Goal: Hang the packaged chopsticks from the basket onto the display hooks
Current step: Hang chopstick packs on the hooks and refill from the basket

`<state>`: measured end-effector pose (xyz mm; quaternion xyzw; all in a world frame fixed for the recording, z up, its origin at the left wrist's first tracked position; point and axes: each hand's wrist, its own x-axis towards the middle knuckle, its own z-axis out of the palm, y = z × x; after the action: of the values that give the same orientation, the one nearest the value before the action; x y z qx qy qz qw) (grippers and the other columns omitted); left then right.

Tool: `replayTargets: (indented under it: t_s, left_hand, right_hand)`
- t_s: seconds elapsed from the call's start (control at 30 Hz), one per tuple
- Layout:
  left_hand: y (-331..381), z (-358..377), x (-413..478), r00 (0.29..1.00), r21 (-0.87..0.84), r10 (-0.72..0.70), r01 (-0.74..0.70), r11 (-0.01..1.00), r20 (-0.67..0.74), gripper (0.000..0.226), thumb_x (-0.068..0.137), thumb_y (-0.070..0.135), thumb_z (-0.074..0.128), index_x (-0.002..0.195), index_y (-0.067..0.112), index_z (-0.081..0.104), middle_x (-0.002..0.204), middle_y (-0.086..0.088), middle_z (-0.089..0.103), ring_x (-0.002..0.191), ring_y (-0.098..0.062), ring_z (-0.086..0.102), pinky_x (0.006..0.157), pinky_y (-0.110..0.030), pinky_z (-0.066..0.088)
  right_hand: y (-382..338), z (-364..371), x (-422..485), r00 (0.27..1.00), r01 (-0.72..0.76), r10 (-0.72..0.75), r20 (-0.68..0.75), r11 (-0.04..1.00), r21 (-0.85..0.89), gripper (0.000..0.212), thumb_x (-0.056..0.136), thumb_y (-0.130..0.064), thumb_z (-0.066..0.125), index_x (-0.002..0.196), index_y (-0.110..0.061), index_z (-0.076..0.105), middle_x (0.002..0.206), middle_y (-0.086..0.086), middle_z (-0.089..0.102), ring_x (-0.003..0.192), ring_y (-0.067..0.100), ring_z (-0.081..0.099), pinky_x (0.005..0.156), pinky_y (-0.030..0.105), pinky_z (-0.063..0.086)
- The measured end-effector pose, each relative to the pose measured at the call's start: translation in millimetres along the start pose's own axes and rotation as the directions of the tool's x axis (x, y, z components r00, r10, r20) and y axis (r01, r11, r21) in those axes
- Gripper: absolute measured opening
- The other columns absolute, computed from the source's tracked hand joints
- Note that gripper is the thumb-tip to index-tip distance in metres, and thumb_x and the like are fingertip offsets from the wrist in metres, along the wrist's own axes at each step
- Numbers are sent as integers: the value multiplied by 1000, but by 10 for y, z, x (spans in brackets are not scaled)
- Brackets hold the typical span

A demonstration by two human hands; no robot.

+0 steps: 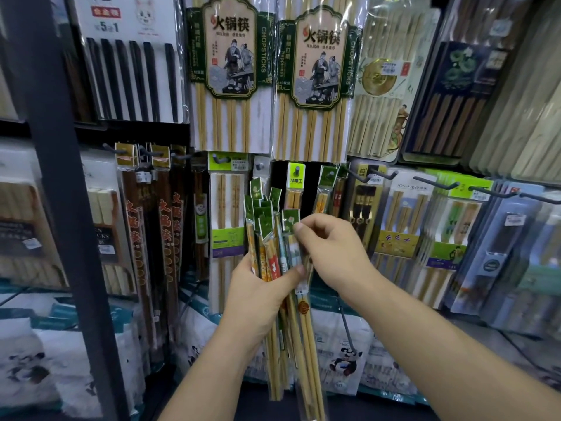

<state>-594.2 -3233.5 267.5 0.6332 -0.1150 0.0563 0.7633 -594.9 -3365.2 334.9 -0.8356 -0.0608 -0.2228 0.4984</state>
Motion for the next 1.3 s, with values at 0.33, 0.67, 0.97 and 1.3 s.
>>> replayTargets:
  t_s: [0.33, 0.67, 0.97, 1.3]
  left_hand:
    - [-50, -51, 19, 996, -19, -24, 22, 1000, -81, 24, 83, 21, 86, 99, 20, 69, 84, 6, 79, 78, -10, 76, 67, -22, 52]
    - [-34, -22, 10, 994, -32, -20, 17, 999, -108, 18, 84, 19, 85, 96, 21, 71, 85, 6, 78, 77, -9, 74, 69, -26, 49]
    - [-47, -12, 17, 997, -23, 20, -22, 1000, -75, 9, 86, 14, 81, 91, 17, 74, 86, -3, 79, 82, -20, 75, 70, -27, 54]
    - [-38, -7, 7, 995, -94, 47, -55, 994, -85, 25, 91, 12, 77, 91, 37, 80, 88, 2, 80, 84, -15, 77, 69, -25, 58]
  right_hand:
    - [-154, -281, 349, 950, 37, 23, -312, 982, 187, 29, 104, -25, 55, 88, -2, 64, 47, -15, 39, 45, 3, 36, 43, 14, 37]
    - [-50, -244, 448, 942, -21, 65, -330, 991, 134, 43, 102, -29, 57, 63, -15, 47, 42, -15, 32, 43, 4, 32, 59, 15, 45]
    - [64, -68, 84, 988, -38, 47, -149, 997, 61, 29, 100, -39, 58, 84, -17, 67, 64, -12, 61, 54, -1, 54, 63, 26, 44]
    - [0, -86, 41, 996, 29, -28, -80, 1000, 7, 25, 98, -20, 59, 76, -9, 63, 57, -8, 49, 49, 4, 43, 48, 17, 41]
